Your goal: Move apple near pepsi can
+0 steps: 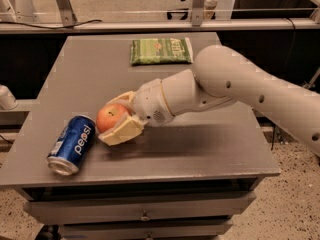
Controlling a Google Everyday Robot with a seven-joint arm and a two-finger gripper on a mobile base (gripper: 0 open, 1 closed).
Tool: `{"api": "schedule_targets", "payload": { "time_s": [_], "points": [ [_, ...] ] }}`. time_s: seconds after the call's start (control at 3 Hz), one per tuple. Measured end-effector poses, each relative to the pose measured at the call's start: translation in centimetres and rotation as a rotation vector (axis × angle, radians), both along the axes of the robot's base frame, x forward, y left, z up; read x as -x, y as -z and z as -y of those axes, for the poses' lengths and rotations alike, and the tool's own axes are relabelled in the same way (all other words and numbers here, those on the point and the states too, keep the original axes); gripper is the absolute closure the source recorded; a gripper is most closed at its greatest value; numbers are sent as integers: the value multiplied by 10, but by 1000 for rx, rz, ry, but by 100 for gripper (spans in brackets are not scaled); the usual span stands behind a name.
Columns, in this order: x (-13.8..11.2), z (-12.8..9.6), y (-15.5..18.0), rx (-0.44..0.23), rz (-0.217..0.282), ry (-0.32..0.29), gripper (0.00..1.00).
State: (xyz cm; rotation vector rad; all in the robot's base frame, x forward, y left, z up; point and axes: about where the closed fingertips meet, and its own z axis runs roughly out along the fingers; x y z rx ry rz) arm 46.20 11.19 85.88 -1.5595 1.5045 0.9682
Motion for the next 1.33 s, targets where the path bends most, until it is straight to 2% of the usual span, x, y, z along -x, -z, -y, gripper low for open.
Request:
{"api": "schedule_targets", "payload": {
  "time_s": [0.33,0.67,1.33],
  "points": [
    [12,0,3,-11,-12,-7,100],
    [20,2,10,-5,-24,-4,84],
    [26,4,19,-4,-41,3,37]
  ]
}}
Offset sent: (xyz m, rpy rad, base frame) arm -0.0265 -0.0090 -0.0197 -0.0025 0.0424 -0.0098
